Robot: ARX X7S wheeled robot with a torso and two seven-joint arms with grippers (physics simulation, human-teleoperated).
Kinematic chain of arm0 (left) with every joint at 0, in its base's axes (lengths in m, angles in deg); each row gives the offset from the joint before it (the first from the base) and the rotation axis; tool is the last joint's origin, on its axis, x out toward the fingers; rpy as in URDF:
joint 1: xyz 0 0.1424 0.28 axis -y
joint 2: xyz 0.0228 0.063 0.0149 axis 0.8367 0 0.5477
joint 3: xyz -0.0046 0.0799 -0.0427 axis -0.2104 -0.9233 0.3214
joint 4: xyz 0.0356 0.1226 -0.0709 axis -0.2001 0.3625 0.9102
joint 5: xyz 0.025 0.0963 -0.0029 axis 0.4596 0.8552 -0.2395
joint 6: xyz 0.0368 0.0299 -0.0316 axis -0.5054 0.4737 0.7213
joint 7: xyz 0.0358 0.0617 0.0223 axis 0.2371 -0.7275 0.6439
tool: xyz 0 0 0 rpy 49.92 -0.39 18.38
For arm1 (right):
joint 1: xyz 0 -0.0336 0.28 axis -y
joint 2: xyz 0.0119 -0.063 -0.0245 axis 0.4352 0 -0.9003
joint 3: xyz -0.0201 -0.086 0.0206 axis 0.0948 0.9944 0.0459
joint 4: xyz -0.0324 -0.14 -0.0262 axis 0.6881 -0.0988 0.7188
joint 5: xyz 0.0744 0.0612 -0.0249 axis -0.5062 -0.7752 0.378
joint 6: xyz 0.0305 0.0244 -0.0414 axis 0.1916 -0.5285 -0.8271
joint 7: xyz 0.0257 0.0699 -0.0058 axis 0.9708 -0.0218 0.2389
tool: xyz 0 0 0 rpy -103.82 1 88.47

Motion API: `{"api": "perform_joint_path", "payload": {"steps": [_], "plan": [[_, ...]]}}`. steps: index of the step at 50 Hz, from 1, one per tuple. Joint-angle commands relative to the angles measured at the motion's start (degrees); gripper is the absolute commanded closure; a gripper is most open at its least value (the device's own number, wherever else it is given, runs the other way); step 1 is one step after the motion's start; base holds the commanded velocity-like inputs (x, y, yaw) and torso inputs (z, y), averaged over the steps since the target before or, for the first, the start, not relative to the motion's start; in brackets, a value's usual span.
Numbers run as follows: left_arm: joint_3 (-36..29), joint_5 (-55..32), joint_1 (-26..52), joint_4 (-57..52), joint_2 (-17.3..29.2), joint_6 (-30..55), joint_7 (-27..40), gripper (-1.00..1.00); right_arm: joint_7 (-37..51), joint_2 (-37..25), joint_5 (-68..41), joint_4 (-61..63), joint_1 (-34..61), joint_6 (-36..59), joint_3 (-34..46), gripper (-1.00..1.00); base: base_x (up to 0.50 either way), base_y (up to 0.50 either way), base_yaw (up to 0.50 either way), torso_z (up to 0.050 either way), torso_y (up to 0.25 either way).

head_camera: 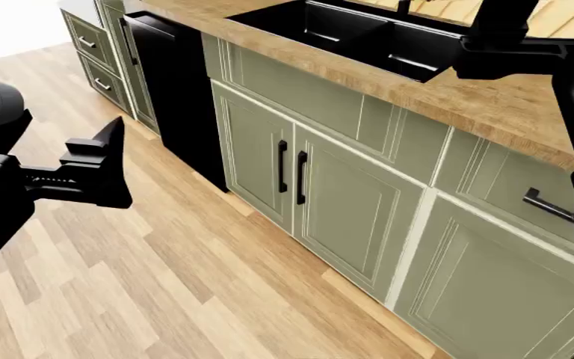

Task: Move the drinks to the dining counter.

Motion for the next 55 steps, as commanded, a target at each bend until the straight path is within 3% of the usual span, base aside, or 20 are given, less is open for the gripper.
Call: {"api": "perform_joint_path", "payload": {"steps": [1,55], "plan": [[-0.1,0.1,-0.1,0.0,0.0,-0.1,-0.1,-1.00,-0.1,-0.1,-0.1,0.0,-0.2,-0.1,0.0,-1.00,0.00,0.00,-0.50,0.000,0.000],[-1.1,0.3,0.5,0.0,0.2,-0.2,-0.3,-1.00,0.1,-0.3,-0.9,-0.6,-0.4,-0.5,-0.2,-1.00,0.00,0.00,-0.50,0.000,0.000]]}}
